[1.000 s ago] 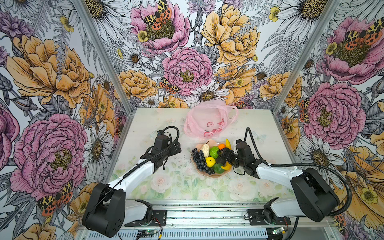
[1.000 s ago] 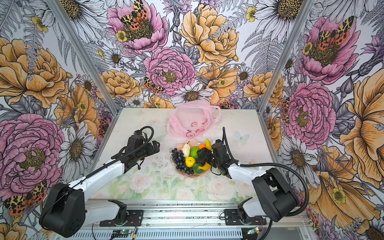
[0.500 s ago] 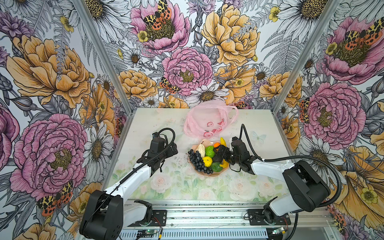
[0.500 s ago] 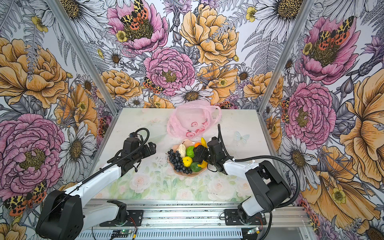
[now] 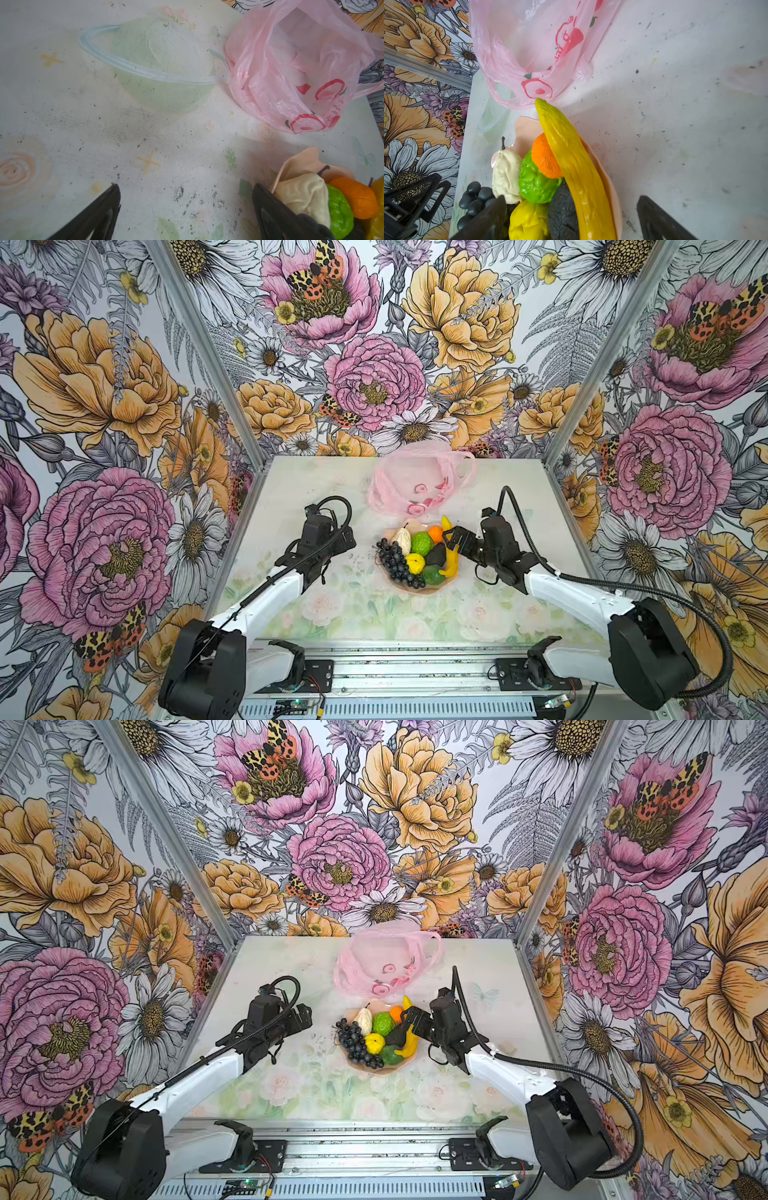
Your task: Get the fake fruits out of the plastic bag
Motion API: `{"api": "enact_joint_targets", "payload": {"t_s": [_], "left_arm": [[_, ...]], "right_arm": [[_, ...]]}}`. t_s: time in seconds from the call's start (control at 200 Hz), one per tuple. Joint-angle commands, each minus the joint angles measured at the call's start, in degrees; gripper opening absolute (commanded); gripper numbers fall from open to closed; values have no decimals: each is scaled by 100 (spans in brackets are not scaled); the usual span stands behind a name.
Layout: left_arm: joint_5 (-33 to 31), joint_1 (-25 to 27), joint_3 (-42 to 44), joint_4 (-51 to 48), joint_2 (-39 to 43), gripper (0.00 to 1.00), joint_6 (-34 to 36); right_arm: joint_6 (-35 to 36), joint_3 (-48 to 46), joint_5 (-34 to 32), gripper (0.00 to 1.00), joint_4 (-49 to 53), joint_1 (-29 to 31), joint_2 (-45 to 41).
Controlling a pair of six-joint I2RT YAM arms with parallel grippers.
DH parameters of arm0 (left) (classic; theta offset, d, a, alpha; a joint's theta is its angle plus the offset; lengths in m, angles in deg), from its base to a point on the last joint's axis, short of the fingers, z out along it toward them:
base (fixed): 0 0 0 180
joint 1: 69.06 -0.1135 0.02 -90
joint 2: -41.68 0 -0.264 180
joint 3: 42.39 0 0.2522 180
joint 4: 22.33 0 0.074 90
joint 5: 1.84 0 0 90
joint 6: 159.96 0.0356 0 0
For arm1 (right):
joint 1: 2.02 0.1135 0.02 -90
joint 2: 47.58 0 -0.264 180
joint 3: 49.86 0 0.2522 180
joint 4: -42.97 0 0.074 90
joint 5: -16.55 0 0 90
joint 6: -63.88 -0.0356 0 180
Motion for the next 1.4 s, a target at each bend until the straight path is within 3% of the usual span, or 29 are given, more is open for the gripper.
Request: {"api": "enact_joint_targets", "payload": {"t_s": [0.0,0.105,0.25,0.39,0.52,0.565,0.646,0.751,0.856,0.991,1.201,1.311,1.396], "left_arm": [[-757,175,-404,10,114,99,252],[-1528,465,-576,-4,391,99,510],[-2511,757,-278,747,1075,99,980],[-2274,639,939,2985,1605,99,2222],[-2003,374,1703,4840,1377,99,3299],[-2069,277,1757,5094,1170,99,3633],[-2502,55,1652,4882,840,99,3614],[-2077,-433,1699,4836,457,99,3464],[-1588,-840,1802,5300,-164,99,3404],[-612,-1328,1820,6087,-1045,99,3365],[590,-1963,1769,7072,-2134,99,3031],[447,-2007,1597,6706,-2105,99,2938],[227,-2012,1539,6477,-2061,99,2848]], "right_arm": [[599,33,-151,100,819,-265,-557],[1123,351,-487,100,1500,-367,-1101],[1649,608,-1295,99,1728,-390,-1712],[2233,784,-2347,99,1698,-404,-2013],[3026,745,-3343,99,1517,-455,-2004],[3326,649,-3577,100,1323,-469,-1966],[3828,406,-3863,100,912,-545,-1889],[4011,45,-4065,100,417,-799,-1772],[4052,-712,-3815,99,-851,-1106,-1574],[3843,-1317,-2806,99,-2359,-1602,-712],[4228,-1440,-2391,99,-3849,-1762,447],[4448,-1323,-2227,100,-4045,-1888,710],[4558,-1385,-1698,99,-4503,-2064,872]]}}
